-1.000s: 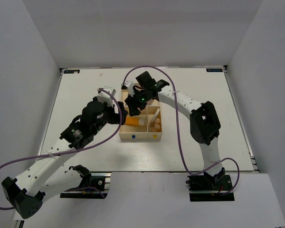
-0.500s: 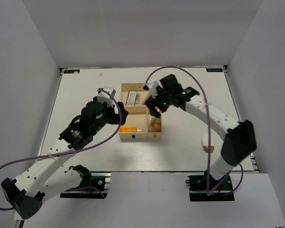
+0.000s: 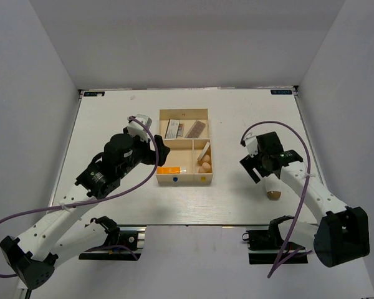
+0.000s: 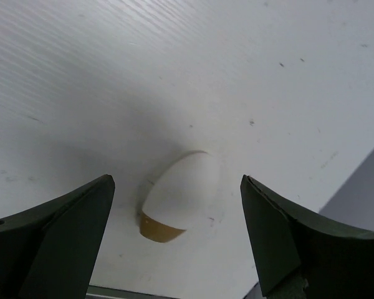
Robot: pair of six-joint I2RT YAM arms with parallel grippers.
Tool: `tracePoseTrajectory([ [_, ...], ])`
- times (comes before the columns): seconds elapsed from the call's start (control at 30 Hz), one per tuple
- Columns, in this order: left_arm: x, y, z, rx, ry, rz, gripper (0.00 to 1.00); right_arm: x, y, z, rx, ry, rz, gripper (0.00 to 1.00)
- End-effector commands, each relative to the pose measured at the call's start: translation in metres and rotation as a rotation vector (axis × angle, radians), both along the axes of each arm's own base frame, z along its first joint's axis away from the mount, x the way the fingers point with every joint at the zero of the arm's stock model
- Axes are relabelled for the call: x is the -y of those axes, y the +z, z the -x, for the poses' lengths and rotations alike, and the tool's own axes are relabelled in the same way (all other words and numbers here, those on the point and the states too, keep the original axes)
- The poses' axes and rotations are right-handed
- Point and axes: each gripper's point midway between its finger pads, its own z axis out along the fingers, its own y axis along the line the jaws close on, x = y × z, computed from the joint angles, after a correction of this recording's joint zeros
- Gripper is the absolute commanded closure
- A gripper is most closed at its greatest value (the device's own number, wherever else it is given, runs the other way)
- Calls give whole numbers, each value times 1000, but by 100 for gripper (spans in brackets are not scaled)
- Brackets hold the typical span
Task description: Organize the makeup
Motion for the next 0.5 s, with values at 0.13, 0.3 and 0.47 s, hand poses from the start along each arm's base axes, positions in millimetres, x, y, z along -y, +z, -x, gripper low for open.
tracePoseTrajectory([
  [0.13,1,9,5,27,-22,40,7,42,-1,-1,22,-107,142,12],
  [0.3,2,11,7,31,-34,49,7,49,-17,8,-51,-106,166,11],
  [0.47,3,13,9,34,-43,55,7,59,-23,10,-82,-164,154,11],
])
